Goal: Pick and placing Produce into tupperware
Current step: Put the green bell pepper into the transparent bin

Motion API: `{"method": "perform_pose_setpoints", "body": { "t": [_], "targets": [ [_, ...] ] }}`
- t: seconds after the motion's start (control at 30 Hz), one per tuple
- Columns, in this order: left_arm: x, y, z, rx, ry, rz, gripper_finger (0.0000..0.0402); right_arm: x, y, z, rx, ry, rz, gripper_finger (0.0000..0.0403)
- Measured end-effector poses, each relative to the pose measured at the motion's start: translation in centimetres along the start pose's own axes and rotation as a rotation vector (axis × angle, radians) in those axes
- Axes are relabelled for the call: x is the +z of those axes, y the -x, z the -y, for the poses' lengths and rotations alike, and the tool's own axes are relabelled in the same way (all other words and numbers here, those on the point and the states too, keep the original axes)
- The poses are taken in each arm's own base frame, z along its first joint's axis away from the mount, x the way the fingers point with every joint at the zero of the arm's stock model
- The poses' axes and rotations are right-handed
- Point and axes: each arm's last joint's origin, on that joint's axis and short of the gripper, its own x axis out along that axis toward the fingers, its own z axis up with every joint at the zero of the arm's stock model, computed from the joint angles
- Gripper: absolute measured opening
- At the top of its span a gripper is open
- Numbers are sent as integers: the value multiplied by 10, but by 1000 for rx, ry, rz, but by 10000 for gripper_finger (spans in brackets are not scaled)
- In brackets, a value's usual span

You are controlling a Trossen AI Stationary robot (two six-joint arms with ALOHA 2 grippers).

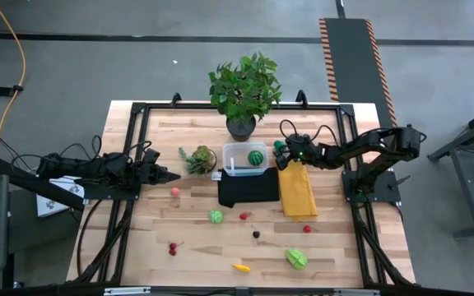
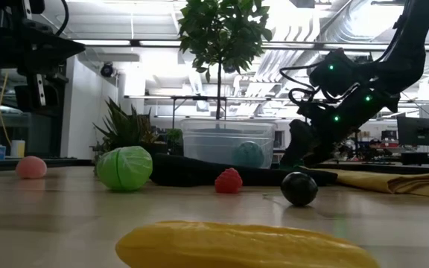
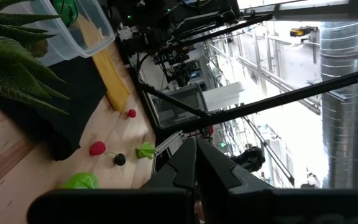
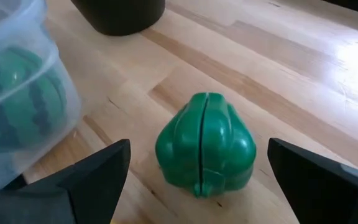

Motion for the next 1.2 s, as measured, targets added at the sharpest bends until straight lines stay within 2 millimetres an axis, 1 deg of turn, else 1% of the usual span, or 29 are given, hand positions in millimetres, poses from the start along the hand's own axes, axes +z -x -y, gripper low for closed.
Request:
{"method": "perform_pose_setpoints", "body": {
  "t": [0.6,0.93,1.2],
  "targets": [
    [0,0,0,0,0,-1,1,1,-1,3,-15,9,1,368],
    [0,0,0,0,0,0,1,1,-1,3,-13,9,1,328],
    [0,0,0,0,0,0,1,1,-1,3,-10,9,0,321]
  ]
}}
